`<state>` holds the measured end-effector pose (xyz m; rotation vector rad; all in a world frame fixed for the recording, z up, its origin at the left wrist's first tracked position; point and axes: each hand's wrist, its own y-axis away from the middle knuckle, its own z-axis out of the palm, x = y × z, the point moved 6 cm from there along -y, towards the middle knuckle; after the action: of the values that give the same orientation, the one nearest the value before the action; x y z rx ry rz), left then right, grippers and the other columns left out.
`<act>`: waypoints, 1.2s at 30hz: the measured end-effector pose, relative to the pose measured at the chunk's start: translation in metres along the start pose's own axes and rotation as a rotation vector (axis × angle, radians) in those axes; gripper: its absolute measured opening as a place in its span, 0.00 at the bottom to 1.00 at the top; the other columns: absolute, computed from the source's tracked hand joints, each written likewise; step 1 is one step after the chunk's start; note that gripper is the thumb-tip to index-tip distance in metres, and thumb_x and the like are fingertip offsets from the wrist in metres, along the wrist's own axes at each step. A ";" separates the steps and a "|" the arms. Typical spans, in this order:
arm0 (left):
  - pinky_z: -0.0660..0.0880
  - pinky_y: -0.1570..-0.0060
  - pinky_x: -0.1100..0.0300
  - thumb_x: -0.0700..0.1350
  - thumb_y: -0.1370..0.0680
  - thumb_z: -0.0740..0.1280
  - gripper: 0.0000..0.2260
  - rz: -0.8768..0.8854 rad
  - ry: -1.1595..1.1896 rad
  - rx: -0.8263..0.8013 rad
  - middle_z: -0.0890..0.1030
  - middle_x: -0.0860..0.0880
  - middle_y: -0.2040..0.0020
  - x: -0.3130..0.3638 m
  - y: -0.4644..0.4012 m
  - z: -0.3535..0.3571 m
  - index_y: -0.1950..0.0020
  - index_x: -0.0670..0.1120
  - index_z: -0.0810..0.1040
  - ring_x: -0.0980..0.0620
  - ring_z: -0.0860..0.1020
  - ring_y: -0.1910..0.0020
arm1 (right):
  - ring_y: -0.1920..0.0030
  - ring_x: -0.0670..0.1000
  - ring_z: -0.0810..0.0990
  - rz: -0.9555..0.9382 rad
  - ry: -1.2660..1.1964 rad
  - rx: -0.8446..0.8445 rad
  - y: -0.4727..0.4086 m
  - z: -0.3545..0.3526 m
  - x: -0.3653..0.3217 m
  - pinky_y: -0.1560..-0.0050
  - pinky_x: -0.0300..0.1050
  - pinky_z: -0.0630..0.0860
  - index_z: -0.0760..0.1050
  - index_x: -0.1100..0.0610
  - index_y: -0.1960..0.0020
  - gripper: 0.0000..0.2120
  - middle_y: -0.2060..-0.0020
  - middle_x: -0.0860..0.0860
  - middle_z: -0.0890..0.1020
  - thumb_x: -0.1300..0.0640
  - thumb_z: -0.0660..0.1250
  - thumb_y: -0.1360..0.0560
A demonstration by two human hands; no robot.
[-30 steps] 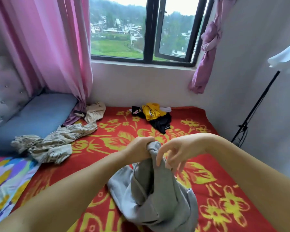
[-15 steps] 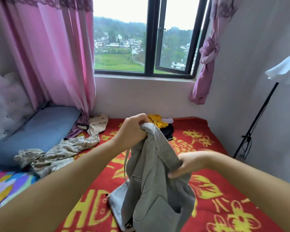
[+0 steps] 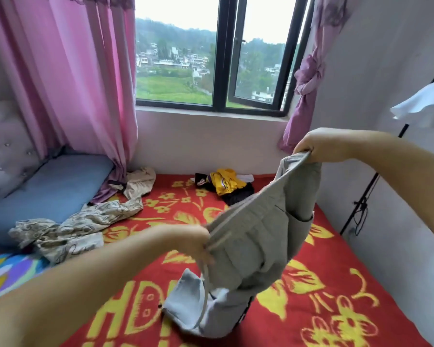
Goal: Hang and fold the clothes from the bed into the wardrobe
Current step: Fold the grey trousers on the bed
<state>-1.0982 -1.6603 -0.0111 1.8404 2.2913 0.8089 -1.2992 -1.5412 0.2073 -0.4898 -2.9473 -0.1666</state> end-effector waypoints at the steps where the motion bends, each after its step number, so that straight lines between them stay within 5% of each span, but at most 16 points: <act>1: 0.72 0.59 0.60 0.56 0.23 0.66 0.16 -0.050 -0.140 0.140 0.81 0.48 0.57 -0.015 0.008 -0.027 0.47 0.44 0.81 0.48 0.77 0.59 | 0.62 0.53 0.75 0.010 0.035 0.010 0.004 0.003 0.006 0.58 0.45 0.73 0.74 0.48 0.66 0.12 0.67 0.46 0.78 0.53 0.66 0.23; 3: 0.71 0.61 0.60 0.59 0.23 0.64 0.17 -0.118 -0.369 0.438 0.82 0.48 0.58 -0.039 0.034 -0.086 0.52 0.46 0.81 0.46 0.79 0.59 | 0.60 0.53 0.76 0.058 0.062 -0.022 0.015 0.021 0.018 0.50 0.47 0.74 0.75 0.50 0.66 0.15 0.68 0.47 0.77 0.45 0.66 0.24; 5: 0.72 0.61 0.59 0.59 0.22 0.62 0.15 -0.107 -0.475 0.606 0.83 0.49 0.57 -0.048 0.055 -0.131 0.53 0.48 0.80 0.45 0.80 0.57 | 0.61 0.50 0.74 0.088 0.083 -0.074 0.019 0.039 0.021 0.32 0.53 0.63 0.72 0.49 0.68 0.19 0.70 0.44 0.75 0.39 0.62 0.24; 7: 0.74 0.63 0.58 0.57 0.22 0.62 0.13 -0.079 -0.498 0.625 0.80 0.52 0.62 -0.043 0.066 -0.162 0.55 0.49 0.80 0.48 0.78 0.62 | 0.59 0.50 0.72 0.116 0.117 -0.064 0.015 0.035 0.020 0.27 0.61 0.47 0.72 0.48 0.67 0.22 0.69 0.43 0.75 0.34 0.57 0.25; 9: 0.74 0.63 0.57 0.54 0.21 0.63 0.12 -0.081 -0.448 0.596 0.75 0.56 0.66 -0.041 0.076 -0.182 0.54 0.48 0.80 0.50 0.74 0.66 | 0.53 0.52 0.75 0.114 0.119 -0.018 0.011 0.020 0.017 0.28 0.65 0.43 0.78 0.51 0.60 0.27 0.65 0.46 0.78 0.32 0.52 0.25; 11: 0.75 0.60 0.55 0.52 0.20 0.62 0.12 -0.083 -0.401 0.580 0.77 0.54 0.65 -0.044 0.086 -0.194 0.52 0.46 0.80 0.50 0.74 0.66 | 0.48 0.54 0.77 0.101 0.134 0.017 0.007 0.001 0.017 0.28 0.66 0.44 0.81 0.54 0.54 0.30 0.59 0.48 0.81 0.32 0.50 0.26; 16: 0.68 0.64 0.59 0.54 0.20 0.62 0.15 -0.137 -0.456 0.536 0.73 0.53 0.69 -0.040 0.108 -0.203 0.58 0.44 0.77 0.47 0.72 0.67 | 0.55 0.54 0.73 0.098 0.290 0.068 0.003 -0.021 0.003 0.29 0.71 0.45 0.70 0.50 0.65 0.22 0.67 0.45 0.73 0.37 0.52 0.22; 19: 0.69 0.62 0.59 0.51 0.21 0.63 0.15 -0.071 -0.288 0.528 0.78 0.49 0.67 -0.025 0.112 -0.197 0.55 0.40 0.80 0.49 0.74 0.66 | 0.42 0.53 0.75 0.106 0.055 -0.148 0.003 -0.007 -0.013 0.31 0.65 0.59 0.74 0.48 0.43 0.08 0.46 0.46 0.78 0.51 0.62 0.21; 21: 0.70 0.60 0.59 0.48 0.21 0.64 0.14 -0.025 -0.190 0.510 0.78 0.49 0.67 -0.008 0.110 -0.189 0.61 0.40 0.79 0.50 0.73 0.67 | 0.39 0.46 0.75 -0.059 -0.337 -0.328 0.005 0.011 -0.058 0.35 0.48 0.71 0.64 0.43 0.31 0.26 0.39 0.39 0.76 0.48 0.70 0.25; 23: 0.69 0.63 0.60 0.47 0.22 0.65 0.15 -0.028 -0.146 0.491 0.73 0.51 0.71 0.009 0.103 -0.184 0.68 0.44 0.75 0.52 0.69 0.70 | 0.46 0.41 0.77 -0.244 -0.575 -0.223 0.001 0.019 -0.111 0.44 0.40 0.75 0.69 0.45 0.37 0.22 0.49 0.35 0.78 0.43 0.70 0.28; 25: 0.68 0.65 0.60 0.47 0.24 0.66 0.16 -0.042 -0.091 0.483 0.71 0.52 0.73 0.018 0.100 -0.182 0.70 0.44 0.74 0.52 0.68 0.71 | 0.56 0.45 0.78 -0.341 -0.650 -0.080 -0.004 0.021 -0.140 0.52 0.47 0.75 0.75 0.53 0.50 0.08 0.58 0.44 0.80 0.49 0.67 0.23; 27: 0.71 0.65 0.62 0.51 0.25 0.69 0.15 -0.008 0.111 0.414 0.76 0.53 0.72 0.016 0.105 -0.177 0.68 0.46 0.78 0.54 0.73 0.70 | 0.57 0.49 0.79 -0.300 -0.716 -0.076 -0.004 0.015 -0.133 0.49 0.52 0.76 0.79 0.57 0.52 0.07 0.57 0.51 0.82 0.54 0.66 0.22; 30: 0.75 0.64 0.68 0.59 0.29 0.72 0.15 0.059 0.488 0.175 0.84 0.54 0.64 0.002 0.113 -0.151 0.62 0.48 0.84 0.58 0.80 0.66 | 0.60 0.46 0.80 -0.253 -0.680 -0.054 -0.001 -0.012 -0.093 0.53 0.46 0.76 0.84 0.51 0.56 0.07 0.59 0.49 0.85 0.52 0.68 0.24; 33: 0.71 0.69 0.73 0.57 0.27 0.72 0.14 -0.087 0.303 0.058 0.81 0.58 0.66 -0.033 0.104 -0.105 0.66 0.49 0.83 0.65 0.76 0.72 | 0.64 0.55 0.79 -0.128 -0.449 0.047 -0.002 -0.028 -0.042 0.57 0.48 0.78 0.82 0.47 0.64 0.11 0.66 0.48 0.83 0.47 0.68 0.25; 36: 0.70 0.67 0.70 0.55 0.25 0.69 0.14 -0.227 0.097 0.279 0.78 0.54 0.67 -0.068 0.107 -0.105 0.64 0.47 0.81 0.62 0.73 0.73 | 0.67 0.49 0.74 0.033 -0.172 -0.097 0.001 0.009 -0.016 0.67 0.33 0.71 0.78 0.51 0.72 0.19 0.75 0.42 0.77 0.41 0.69 0.27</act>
<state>-1.0263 -1.7451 0.1105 1.6216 2.7321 0.5821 -1.2852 -1.5444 0.1964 -0.5940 -3.1069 -0.2782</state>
